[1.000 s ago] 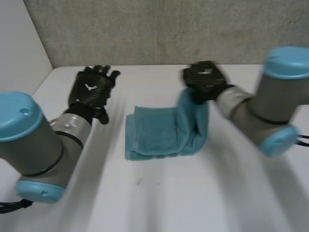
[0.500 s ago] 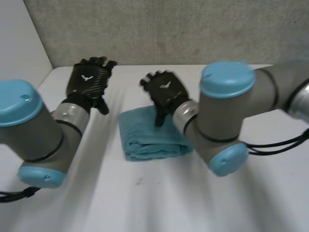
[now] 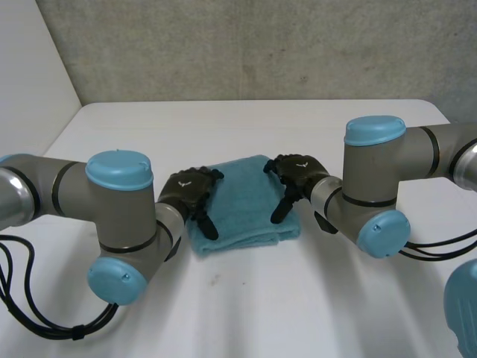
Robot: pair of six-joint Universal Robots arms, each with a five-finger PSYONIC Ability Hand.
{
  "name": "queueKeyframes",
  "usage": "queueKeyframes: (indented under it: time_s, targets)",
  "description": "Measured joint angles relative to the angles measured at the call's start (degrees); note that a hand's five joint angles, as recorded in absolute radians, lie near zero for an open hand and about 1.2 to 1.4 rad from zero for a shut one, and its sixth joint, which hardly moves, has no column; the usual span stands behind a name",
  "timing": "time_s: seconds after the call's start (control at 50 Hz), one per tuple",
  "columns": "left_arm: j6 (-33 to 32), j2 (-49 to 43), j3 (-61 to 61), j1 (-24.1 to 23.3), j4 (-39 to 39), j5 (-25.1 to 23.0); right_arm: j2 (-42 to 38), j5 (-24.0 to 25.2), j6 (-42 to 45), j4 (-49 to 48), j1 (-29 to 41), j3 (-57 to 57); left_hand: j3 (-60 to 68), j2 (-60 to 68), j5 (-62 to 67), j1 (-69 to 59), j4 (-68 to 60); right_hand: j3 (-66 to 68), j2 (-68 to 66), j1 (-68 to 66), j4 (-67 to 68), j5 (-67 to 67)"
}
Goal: Fold the laundry
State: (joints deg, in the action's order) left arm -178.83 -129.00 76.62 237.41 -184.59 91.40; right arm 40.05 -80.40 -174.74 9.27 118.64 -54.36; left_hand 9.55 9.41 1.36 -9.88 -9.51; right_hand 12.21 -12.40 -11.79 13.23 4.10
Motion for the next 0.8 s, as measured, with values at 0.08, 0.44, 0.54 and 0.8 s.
queueKeyframes:
  time_s: [0.08,0.44,0.54,0.8]
  targets:
    - [-0.35,-0.13,0.04,0.19,0.46,0.0,-0.9,0.54,0.15,0.71,-0.76,0.93,0.0,0.0,0.0,0.0,0.0,0.0,0.0,0.0,0.0,0.0]
    - [-2.23,22.3,-4.98,4.02,2.31,-0.18,21.8,0.59,-3.5,1.49,-3.94,3.91,0.0,0.0,0.0,0.02,0.0,0.0,-0.01,0.0,0.0,-0.06]
    - [-2.94,29.13,-6.07,8.9,6.45,-0.05,29.14,-3.96,-3.03,0.6,-6.54,1.03,0.0,0.0,0.0,0.02,0.0,0.0,-0.01,0.0,0.0,-0.06]
    - [-2.87,34.03,-5.48,12.97,17.21,-0.11,38.2,-11.91,3.07,0.48,-9.18,-9.99,0.0,0.0,0.0,0.02,0.0,0.0,-0.01,0.0,0.0,-0.06]
